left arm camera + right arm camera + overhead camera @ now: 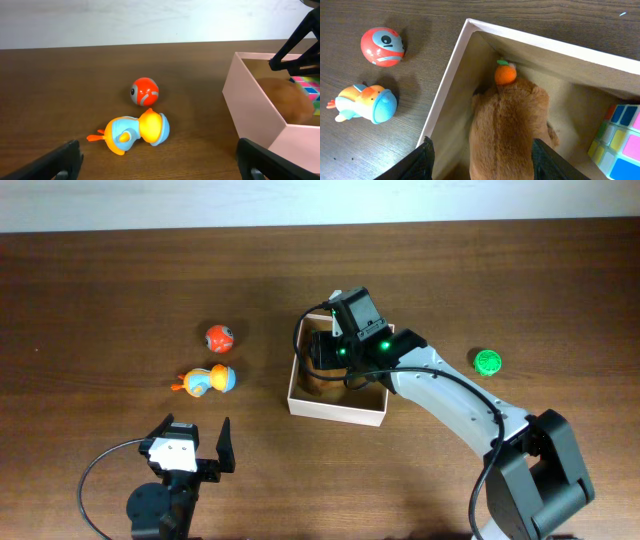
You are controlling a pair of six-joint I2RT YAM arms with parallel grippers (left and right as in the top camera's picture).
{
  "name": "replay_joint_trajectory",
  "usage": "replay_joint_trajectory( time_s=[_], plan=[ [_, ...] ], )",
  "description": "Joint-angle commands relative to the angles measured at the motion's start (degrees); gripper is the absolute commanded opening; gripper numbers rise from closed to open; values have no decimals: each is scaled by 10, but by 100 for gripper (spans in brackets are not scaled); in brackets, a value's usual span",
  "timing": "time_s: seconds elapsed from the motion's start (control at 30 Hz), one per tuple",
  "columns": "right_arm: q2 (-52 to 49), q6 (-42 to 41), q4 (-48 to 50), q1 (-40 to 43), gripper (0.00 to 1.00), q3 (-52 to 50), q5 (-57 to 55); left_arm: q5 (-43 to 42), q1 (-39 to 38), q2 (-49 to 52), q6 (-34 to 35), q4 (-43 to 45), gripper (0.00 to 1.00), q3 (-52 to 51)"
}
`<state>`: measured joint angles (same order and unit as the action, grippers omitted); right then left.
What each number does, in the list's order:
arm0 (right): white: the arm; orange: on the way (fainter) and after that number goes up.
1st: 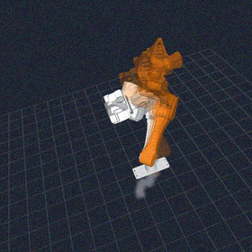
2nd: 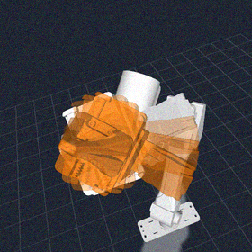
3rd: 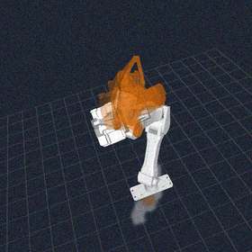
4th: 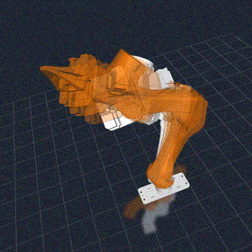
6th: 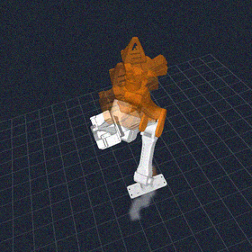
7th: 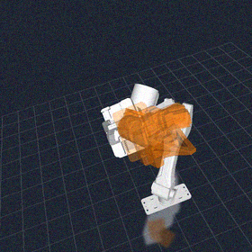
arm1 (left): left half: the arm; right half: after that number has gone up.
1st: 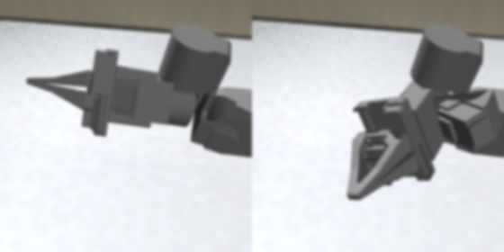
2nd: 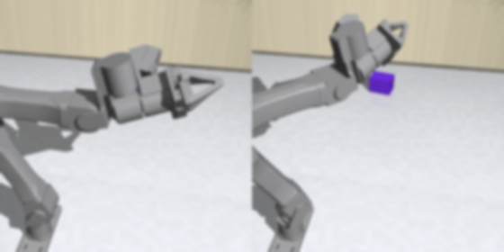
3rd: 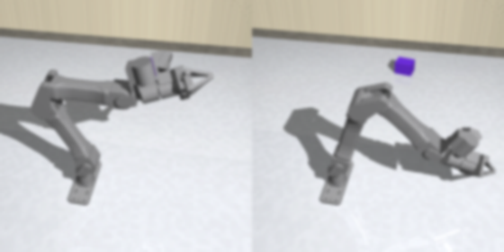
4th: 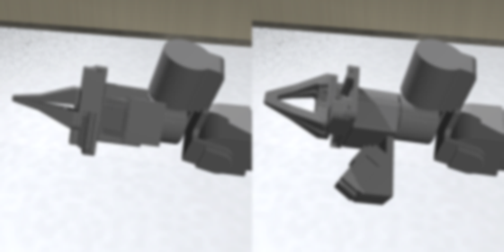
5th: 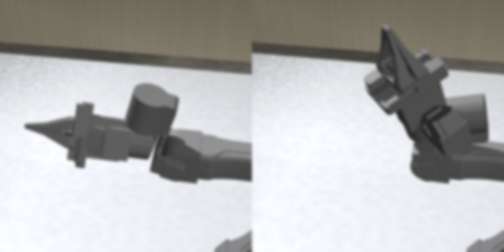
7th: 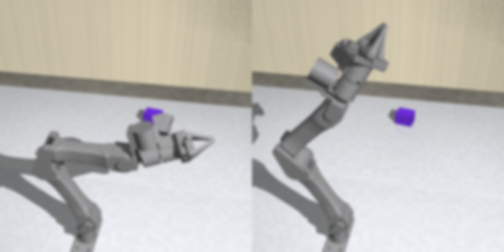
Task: Pack container
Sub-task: 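Carry the plush toy left over the pink box, then lower the plush toy into the box and release it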
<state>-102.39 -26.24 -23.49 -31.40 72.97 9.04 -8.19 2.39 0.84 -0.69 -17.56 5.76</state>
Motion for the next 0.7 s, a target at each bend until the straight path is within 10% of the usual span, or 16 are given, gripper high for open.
replay_joint_trajectory(
  time_s=[0.0, 0.47, 0.67],
  plan=[
    [-2, 11, 4, -1, 57, 11, -7, -6, 4, -5, -11, 0, 99, -3],
    [0, 20, -181, -1, 60, 101, -64, -6, 4, -5, -11, 0, 99, -3],
    [-3, 19, -271, -1, 28, 111, -85, -6, 4, -5, -11, 0, 99, -3]
  ],
)
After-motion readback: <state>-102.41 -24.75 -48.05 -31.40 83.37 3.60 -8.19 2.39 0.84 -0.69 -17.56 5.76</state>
